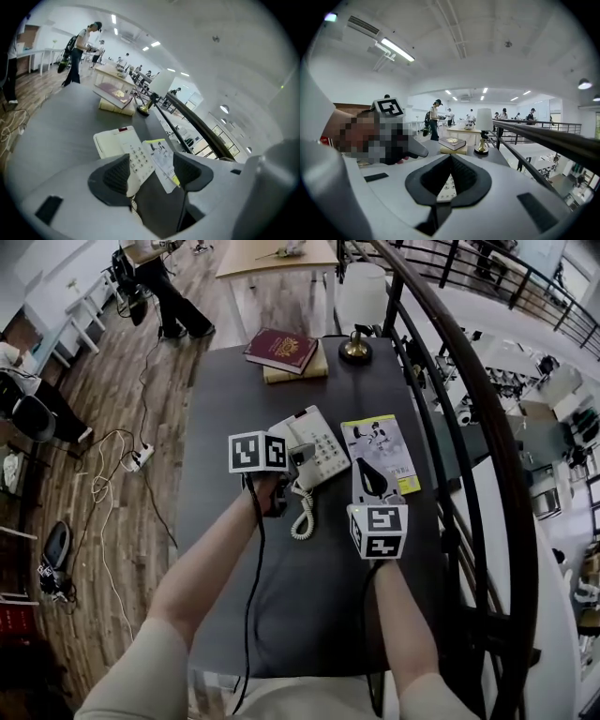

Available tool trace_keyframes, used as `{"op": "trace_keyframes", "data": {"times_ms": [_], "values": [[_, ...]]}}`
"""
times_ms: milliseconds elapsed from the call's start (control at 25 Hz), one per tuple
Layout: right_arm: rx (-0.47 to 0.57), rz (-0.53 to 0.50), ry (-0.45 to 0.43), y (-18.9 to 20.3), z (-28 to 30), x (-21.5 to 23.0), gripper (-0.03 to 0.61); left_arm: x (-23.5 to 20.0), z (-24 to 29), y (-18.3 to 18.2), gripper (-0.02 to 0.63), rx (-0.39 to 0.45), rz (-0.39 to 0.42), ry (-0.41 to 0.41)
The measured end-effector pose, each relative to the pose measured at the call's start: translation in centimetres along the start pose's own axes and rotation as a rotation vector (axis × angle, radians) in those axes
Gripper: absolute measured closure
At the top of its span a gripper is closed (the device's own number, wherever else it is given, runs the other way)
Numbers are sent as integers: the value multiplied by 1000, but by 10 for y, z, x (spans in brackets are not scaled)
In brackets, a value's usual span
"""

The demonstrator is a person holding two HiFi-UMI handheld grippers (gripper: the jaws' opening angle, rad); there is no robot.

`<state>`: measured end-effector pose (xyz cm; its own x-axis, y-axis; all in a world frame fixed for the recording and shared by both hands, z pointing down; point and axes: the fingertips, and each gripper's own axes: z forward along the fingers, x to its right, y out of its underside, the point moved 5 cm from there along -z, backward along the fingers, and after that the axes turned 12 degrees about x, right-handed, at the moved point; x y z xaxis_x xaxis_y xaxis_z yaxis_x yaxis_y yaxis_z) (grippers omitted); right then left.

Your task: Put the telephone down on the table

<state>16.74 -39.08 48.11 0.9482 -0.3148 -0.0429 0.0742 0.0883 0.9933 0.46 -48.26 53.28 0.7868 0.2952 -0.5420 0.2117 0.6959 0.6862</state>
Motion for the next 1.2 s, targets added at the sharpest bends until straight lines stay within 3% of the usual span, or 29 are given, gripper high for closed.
{"op": "trace_keyframes", "data": {"times_ms": [80,200,280,680,920,1200], "values": [[25,9,8,-19,-10,-3,577,17,-23,-11,389,66,49,5],[70,14,8,-50,-22,-12,577,37,-62,-29,455,161,110,13],[99,-2,8,-72,-33,-18,577,51,-93,-40,535,234,150,9],[280,-81,31,-179,-117,-56,577,137,-245,-63,580,613,497,25],[414,-110,4,-233,-181,-97,577,177,-330,-48,598,778,551,58],[445,-124,-30,-242,-238,-136,577,195,-393,-7,609,829,610,80]]}}
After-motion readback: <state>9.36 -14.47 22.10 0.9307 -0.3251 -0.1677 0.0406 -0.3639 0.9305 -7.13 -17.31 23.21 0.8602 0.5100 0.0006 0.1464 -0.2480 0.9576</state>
